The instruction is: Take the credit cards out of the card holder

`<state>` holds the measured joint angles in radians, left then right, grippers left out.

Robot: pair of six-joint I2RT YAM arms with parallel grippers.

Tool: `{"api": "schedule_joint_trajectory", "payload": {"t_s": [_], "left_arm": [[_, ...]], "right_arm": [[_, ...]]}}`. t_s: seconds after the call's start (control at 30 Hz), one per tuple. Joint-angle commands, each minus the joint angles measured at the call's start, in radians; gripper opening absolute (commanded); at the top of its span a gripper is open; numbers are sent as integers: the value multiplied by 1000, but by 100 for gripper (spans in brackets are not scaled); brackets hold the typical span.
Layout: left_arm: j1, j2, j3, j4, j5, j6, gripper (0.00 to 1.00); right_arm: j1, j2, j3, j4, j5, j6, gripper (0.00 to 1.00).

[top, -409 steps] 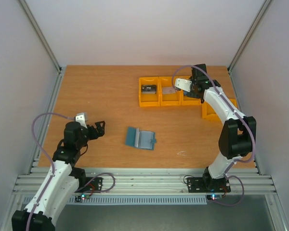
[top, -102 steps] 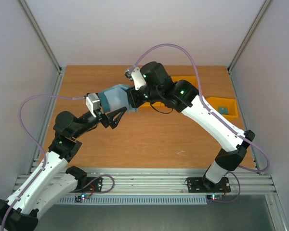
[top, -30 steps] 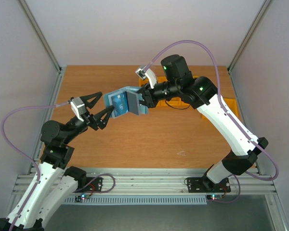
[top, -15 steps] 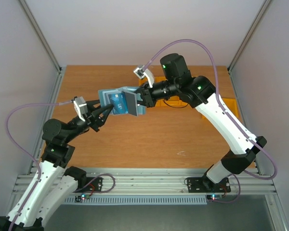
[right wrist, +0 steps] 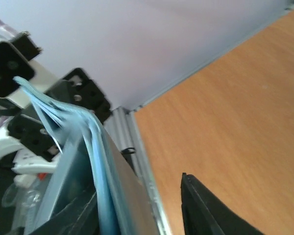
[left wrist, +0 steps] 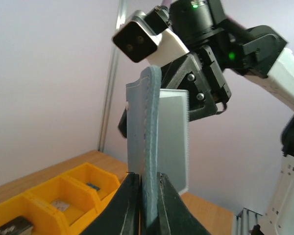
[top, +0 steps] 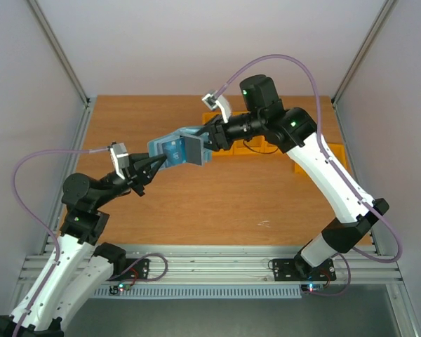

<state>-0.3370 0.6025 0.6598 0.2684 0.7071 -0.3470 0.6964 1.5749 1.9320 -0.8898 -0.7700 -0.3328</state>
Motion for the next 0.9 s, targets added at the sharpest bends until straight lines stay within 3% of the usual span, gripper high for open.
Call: {"api": "schedule_joint_trajectory", "payload": {"t_s": [0.0,0.13,0.23,0.3,0.33,0.4,0.47,0.87], "left_arm": [[5,-19,-5,-50,-160,-15,0],[6,-22,-9,-87,-254,1,0],[6,-19,-12,-74,-258,-12,0],[5,-14,-11,-50,-254,-49,0],[7,-8,-8,-41,-251,-64,0],[20,1,4,-24,-248,-110,0],[38,6,15,1,-224,-187,0],[56,20,41,115,-13,-292,0]], "right_arm": [[-112,-51,-23,-57,126,33,42],[-210,-119,-46,-93,245,58,49],[-204,-132,3,-171,364,51,44],[-153,-143,12,-160,251,7,39],[-117,-161,-19,-103,102,-24,39],[-47,-203,-118,83,-160,-31,41],[-10,-216,-205,275,-267,36,42],[12,-70,-204,356,-107,156,30]]}}
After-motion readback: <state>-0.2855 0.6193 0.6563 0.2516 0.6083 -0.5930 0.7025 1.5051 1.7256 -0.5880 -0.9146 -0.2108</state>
